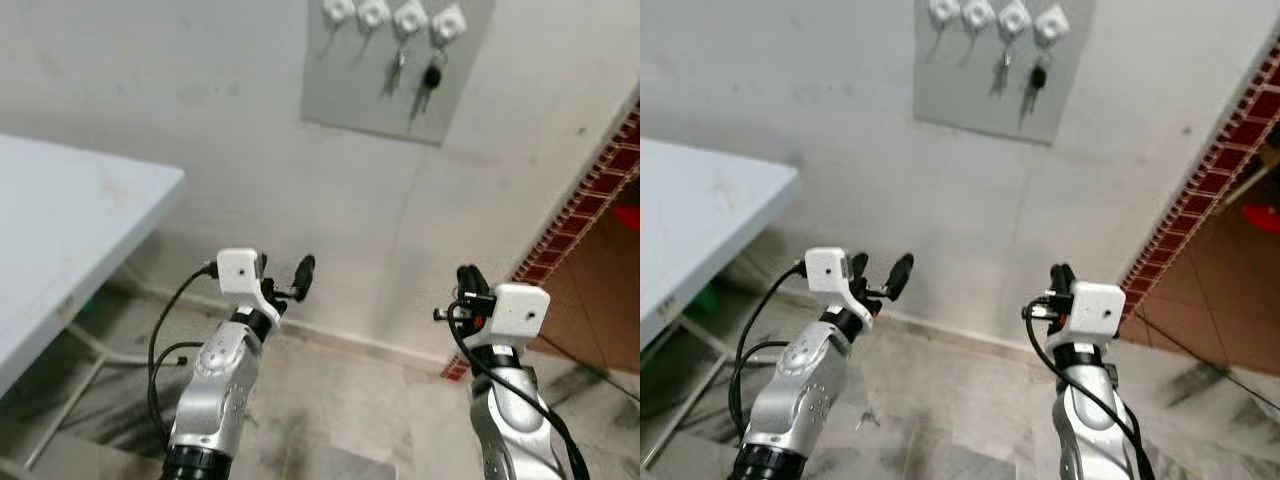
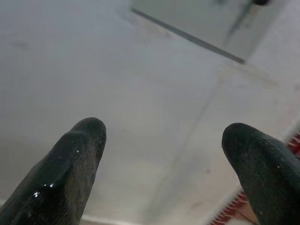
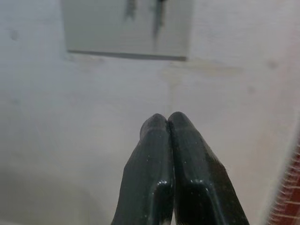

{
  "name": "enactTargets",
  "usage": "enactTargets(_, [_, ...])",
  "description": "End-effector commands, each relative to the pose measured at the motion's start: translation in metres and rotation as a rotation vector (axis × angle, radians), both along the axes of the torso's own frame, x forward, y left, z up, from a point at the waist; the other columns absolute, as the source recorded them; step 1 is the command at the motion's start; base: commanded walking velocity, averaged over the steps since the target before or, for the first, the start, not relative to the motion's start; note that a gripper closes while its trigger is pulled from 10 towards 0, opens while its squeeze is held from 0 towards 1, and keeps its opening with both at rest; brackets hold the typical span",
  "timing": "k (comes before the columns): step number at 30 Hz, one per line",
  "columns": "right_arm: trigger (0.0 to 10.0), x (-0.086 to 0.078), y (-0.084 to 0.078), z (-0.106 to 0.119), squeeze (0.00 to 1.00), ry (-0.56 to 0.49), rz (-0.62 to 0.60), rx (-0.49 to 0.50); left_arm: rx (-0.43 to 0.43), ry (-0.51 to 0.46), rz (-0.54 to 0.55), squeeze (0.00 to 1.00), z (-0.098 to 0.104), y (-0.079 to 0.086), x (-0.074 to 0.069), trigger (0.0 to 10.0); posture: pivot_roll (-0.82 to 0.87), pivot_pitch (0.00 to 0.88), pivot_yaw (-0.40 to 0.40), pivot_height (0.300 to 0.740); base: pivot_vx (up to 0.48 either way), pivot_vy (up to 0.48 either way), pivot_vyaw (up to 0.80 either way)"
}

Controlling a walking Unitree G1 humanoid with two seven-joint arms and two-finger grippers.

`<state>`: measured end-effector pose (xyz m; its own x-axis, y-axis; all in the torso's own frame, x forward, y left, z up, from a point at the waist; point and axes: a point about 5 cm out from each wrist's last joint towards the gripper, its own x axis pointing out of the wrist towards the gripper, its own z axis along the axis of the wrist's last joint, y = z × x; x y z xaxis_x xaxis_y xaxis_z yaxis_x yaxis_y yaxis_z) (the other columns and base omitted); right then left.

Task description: Hang keys on a hook

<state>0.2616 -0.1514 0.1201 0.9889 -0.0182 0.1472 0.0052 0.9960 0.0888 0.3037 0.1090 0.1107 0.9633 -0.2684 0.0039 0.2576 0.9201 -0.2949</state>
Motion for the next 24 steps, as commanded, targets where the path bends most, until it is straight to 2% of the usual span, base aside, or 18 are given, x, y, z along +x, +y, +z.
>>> enactTargets(1, [10.0,-0.0001,-0.0077,0.0036,0.0,-0.012,-0.022,-0.016,-0.012,-0.009,-0.016,0.0,0.0043,-0.0074,0.0009,10.0,-0.03,0.059,-0.068,0.714,0.382,0.0,0.0])
enactTargets(24, [10.0,-0.0009,-0.0068,0.0034,0.0,-0.011,-0.013,-0.02,-0.018,-0.009,-0.016,0.0,0.0043,-0.0099,-0.0003,10.0,-0.03,0.053,-0.076,0.714,0.38,0.0,0.0])
